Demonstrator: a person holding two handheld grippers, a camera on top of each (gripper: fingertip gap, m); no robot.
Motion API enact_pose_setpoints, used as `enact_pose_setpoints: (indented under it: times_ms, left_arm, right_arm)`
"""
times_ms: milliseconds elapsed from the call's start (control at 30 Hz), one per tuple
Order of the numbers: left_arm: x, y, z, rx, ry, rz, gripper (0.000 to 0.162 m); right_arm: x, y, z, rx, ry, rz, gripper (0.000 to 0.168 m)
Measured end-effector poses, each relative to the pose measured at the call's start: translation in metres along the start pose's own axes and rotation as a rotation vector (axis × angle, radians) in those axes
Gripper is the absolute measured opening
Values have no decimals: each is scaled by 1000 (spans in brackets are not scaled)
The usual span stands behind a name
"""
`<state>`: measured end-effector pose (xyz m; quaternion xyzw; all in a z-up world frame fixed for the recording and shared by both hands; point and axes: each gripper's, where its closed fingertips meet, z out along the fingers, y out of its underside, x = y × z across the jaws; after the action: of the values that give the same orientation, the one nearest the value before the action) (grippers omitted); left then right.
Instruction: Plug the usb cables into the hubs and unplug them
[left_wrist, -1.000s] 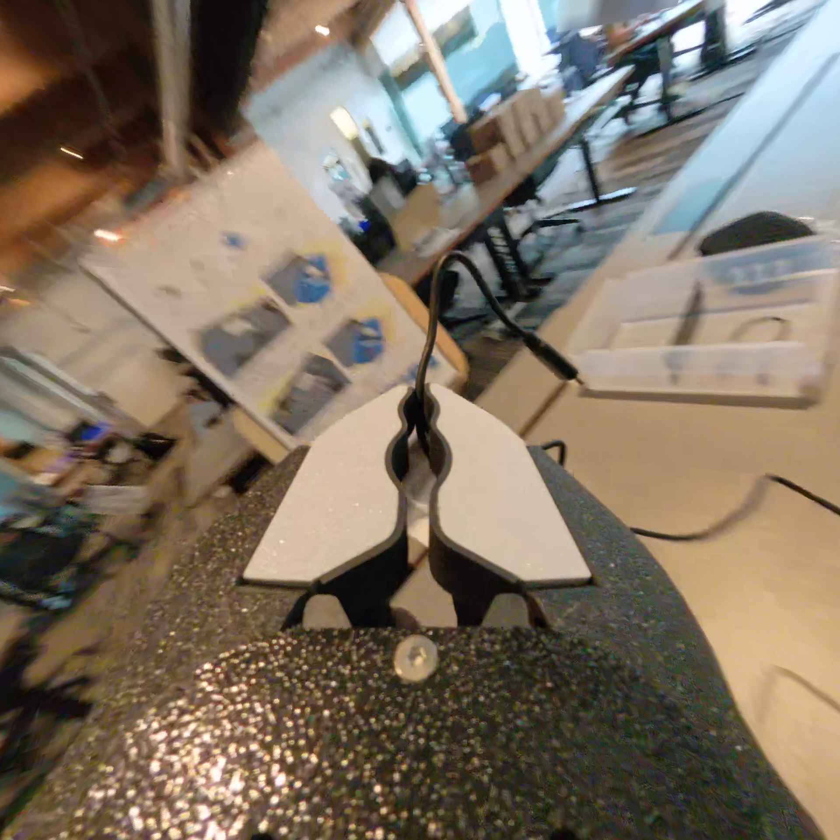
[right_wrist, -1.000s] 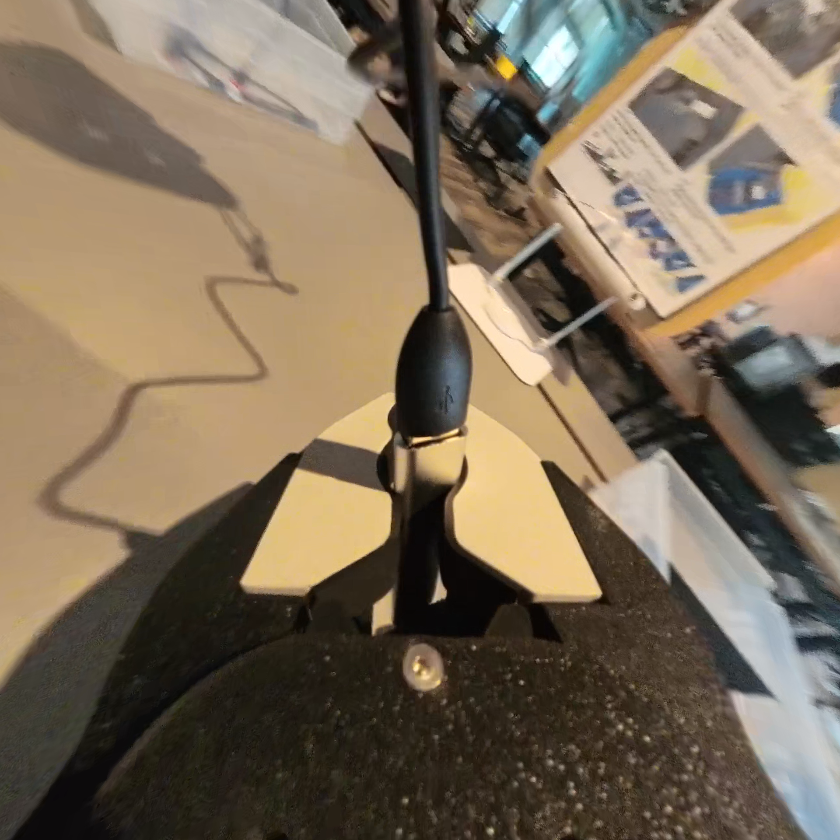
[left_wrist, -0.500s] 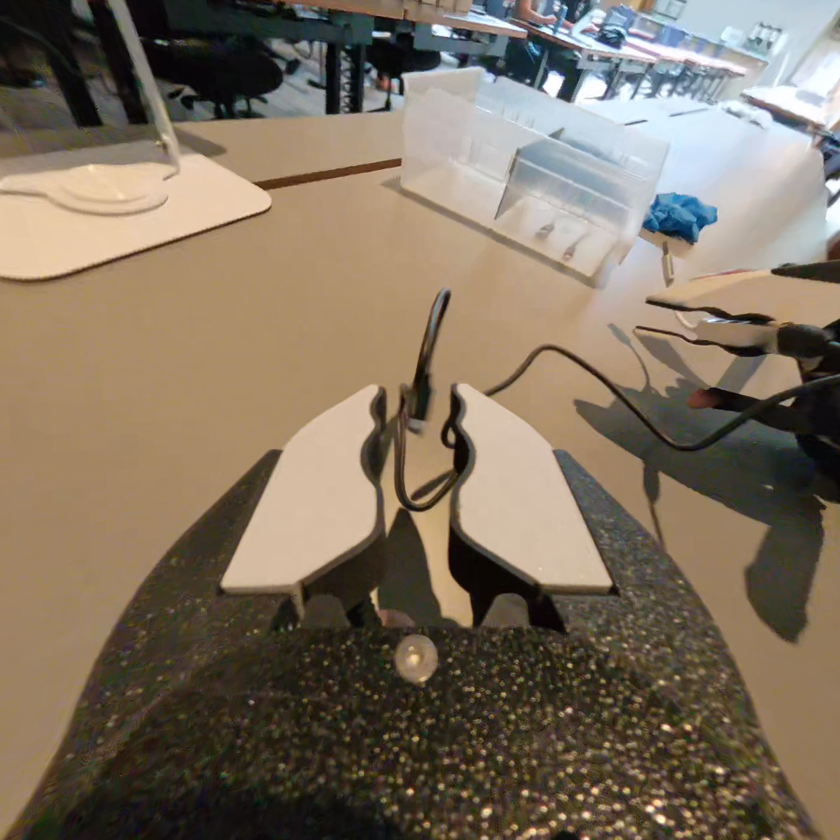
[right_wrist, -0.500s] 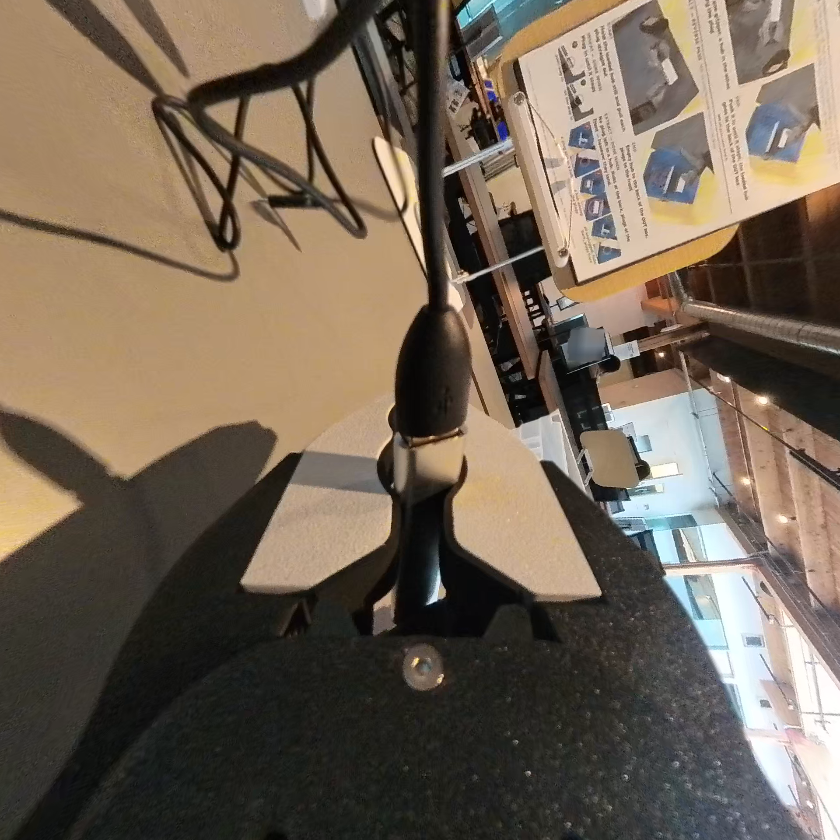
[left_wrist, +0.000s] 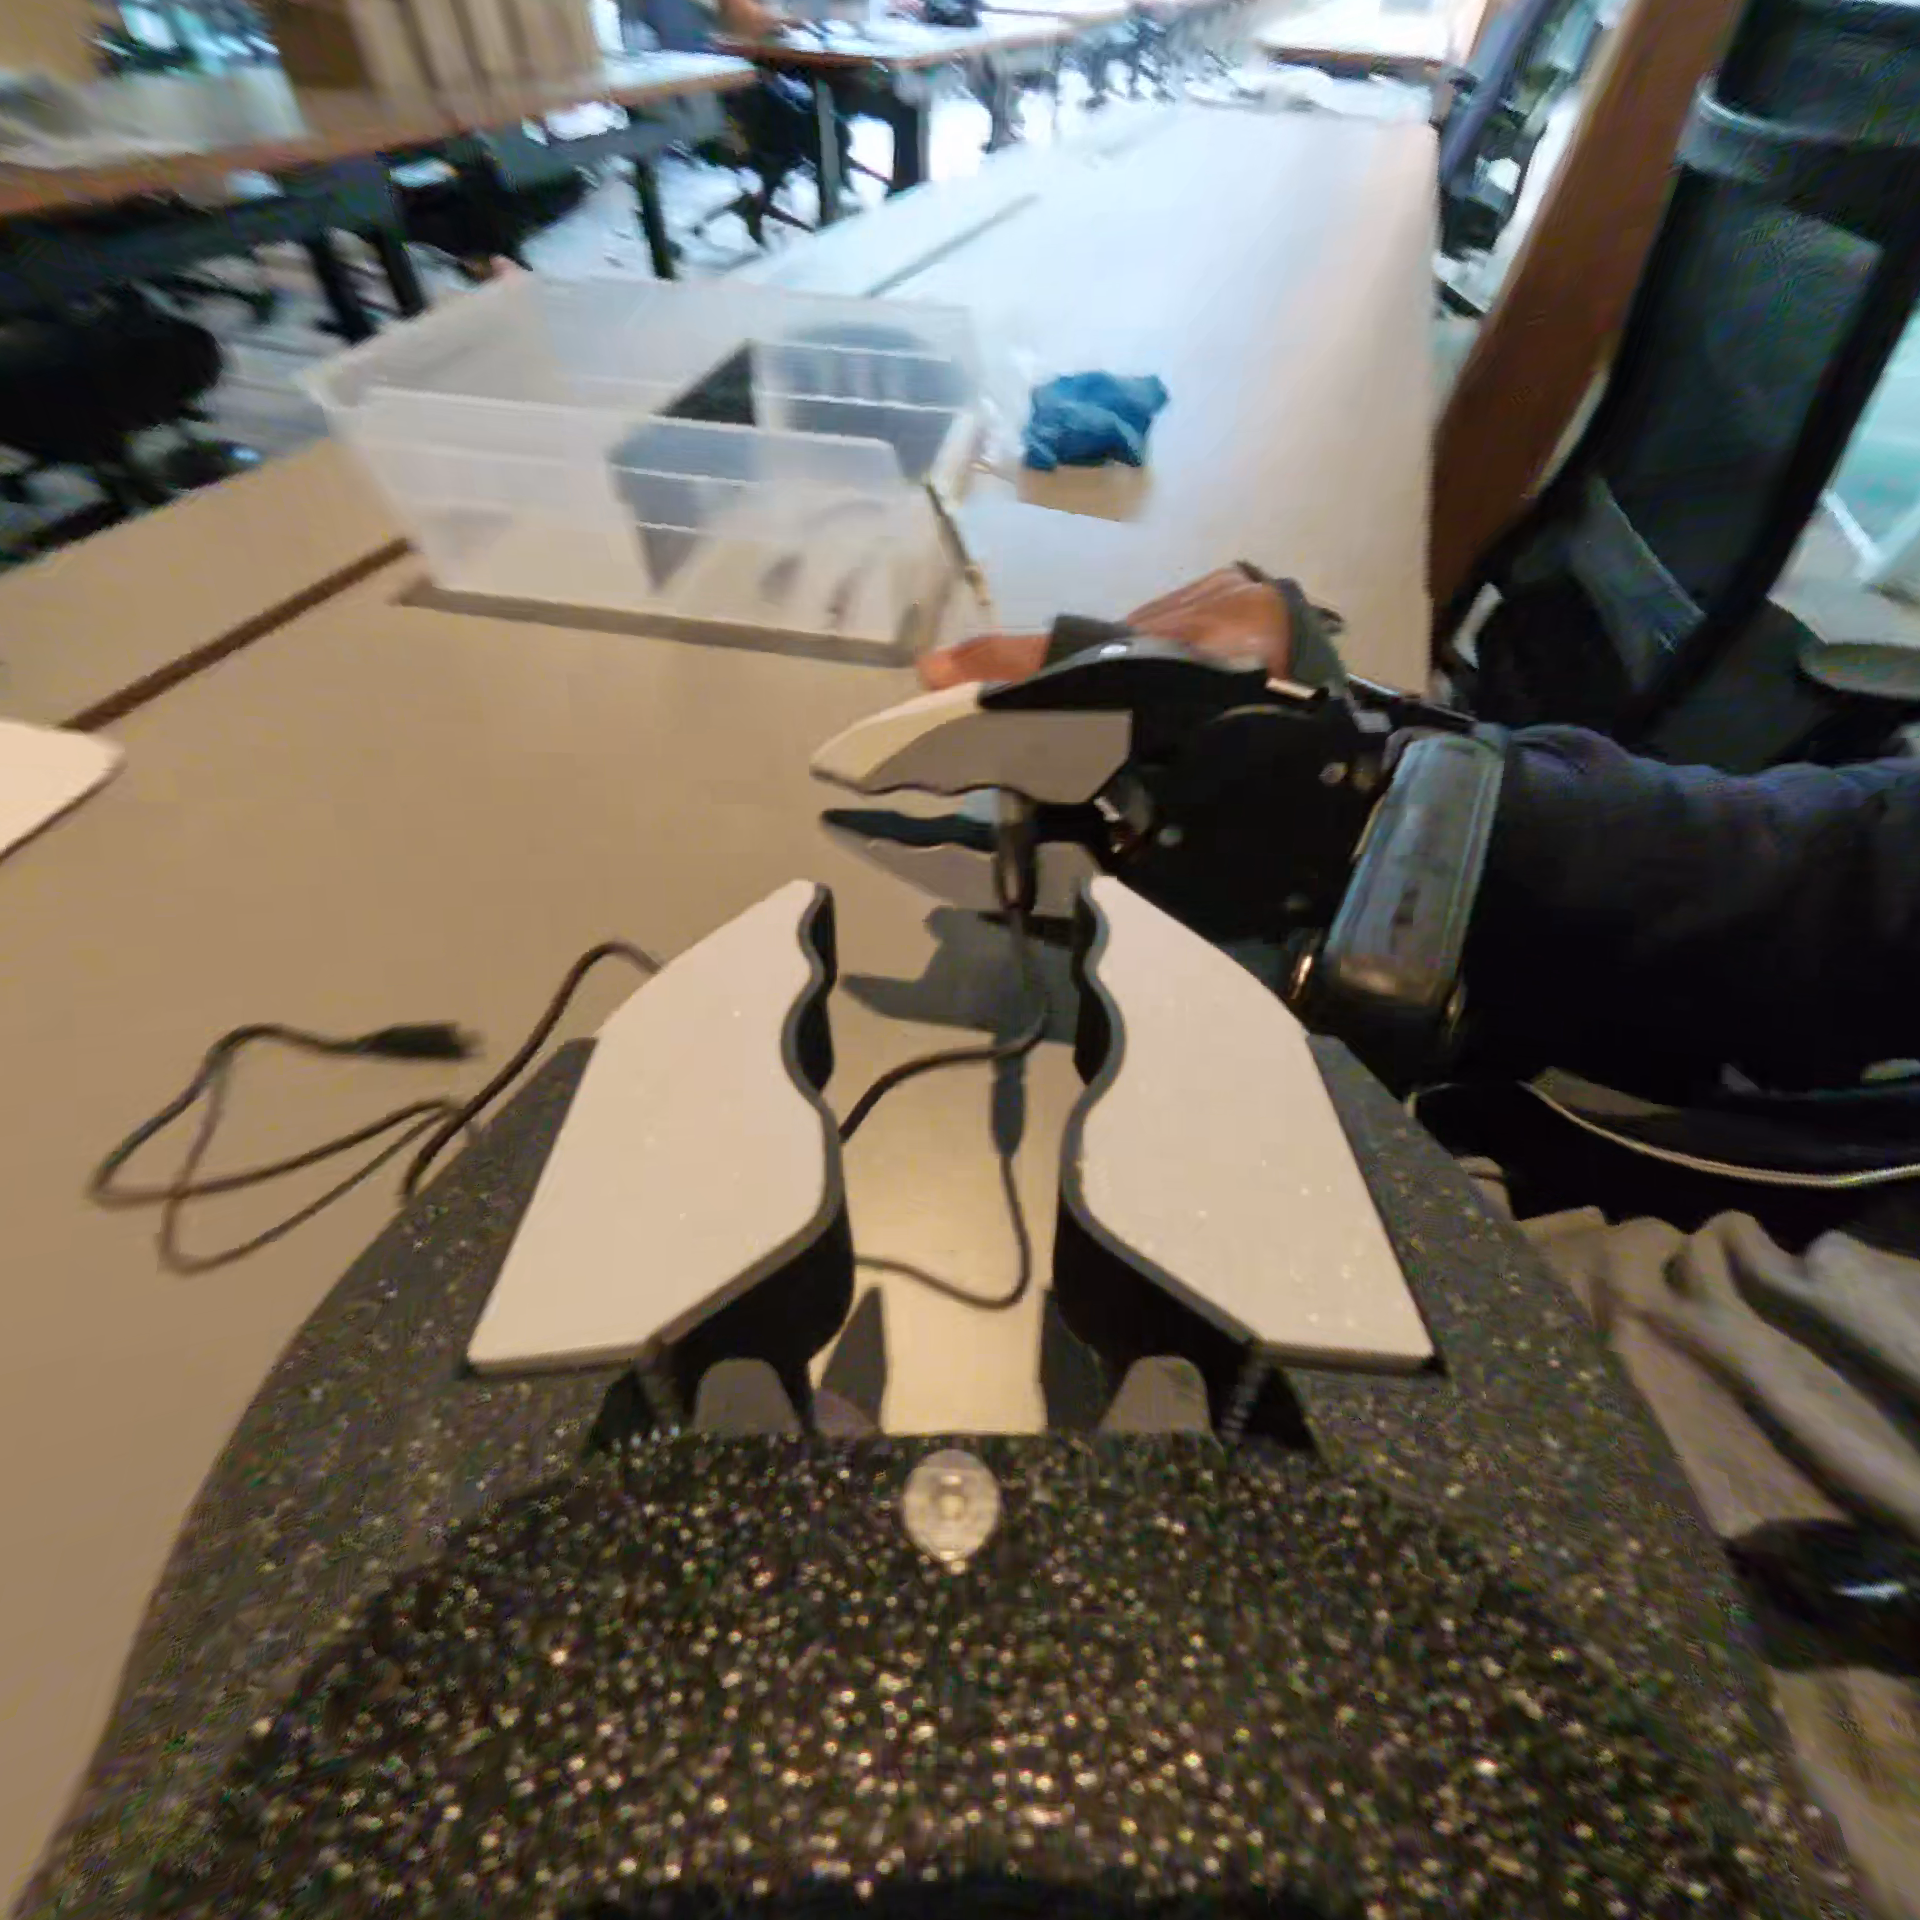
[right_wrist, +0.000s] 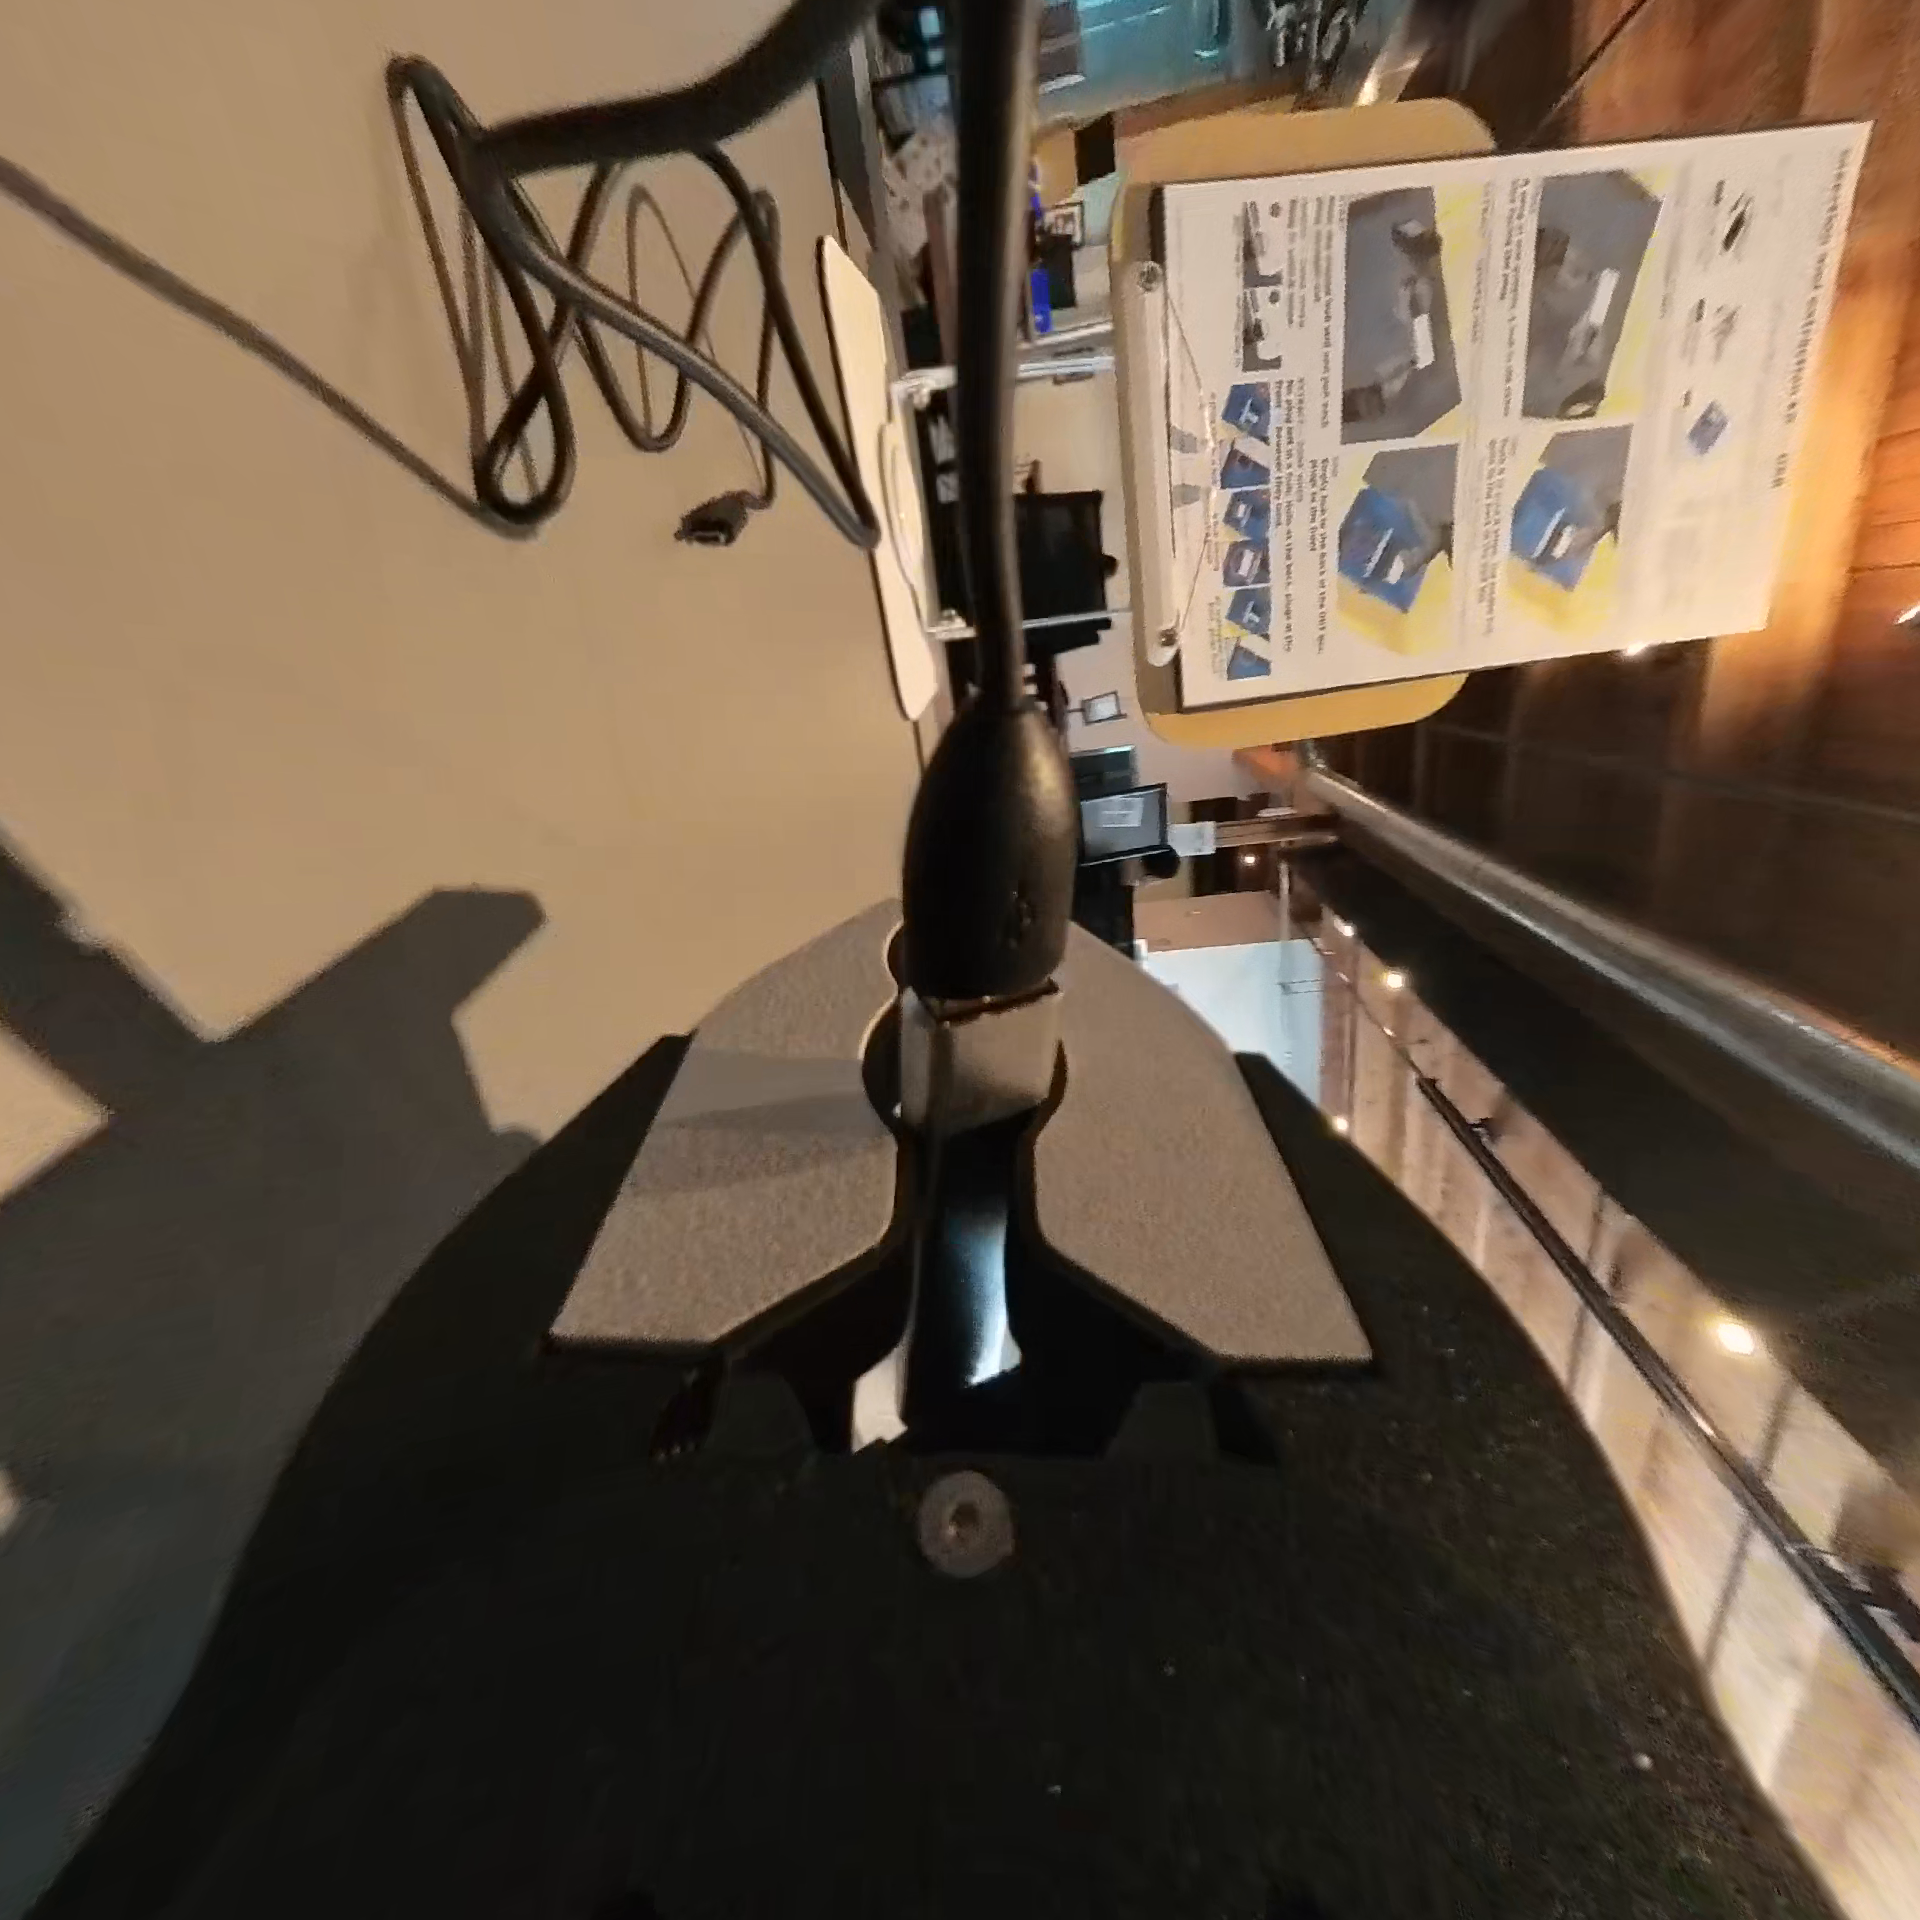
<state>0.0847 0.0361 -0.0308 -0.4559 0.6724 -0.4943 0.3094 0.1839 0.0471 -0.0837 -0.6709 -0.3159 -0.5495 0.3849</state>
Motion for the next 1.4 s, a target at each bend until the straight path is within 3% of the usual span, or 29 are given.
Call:
enact_pose_setpoints:
  times_ms: [167,433,800,1400]
  left_arm:
    - [-1,18,47,-149,70,7,39]
    - [0,37,58,-174,172,-17,12]
    - [-1,48,60,-85,251,-114,11]
    - [3,60,54,-120,236,-2,11]
  right_arm:
    - [3,5,7,-41,34,-68,14]
    - [1,-4,15,-42,40,-104,13]
    - [-4,-10,17,-42,51,-124,12]
    - [-8,-22,7,63,90,-225,11]
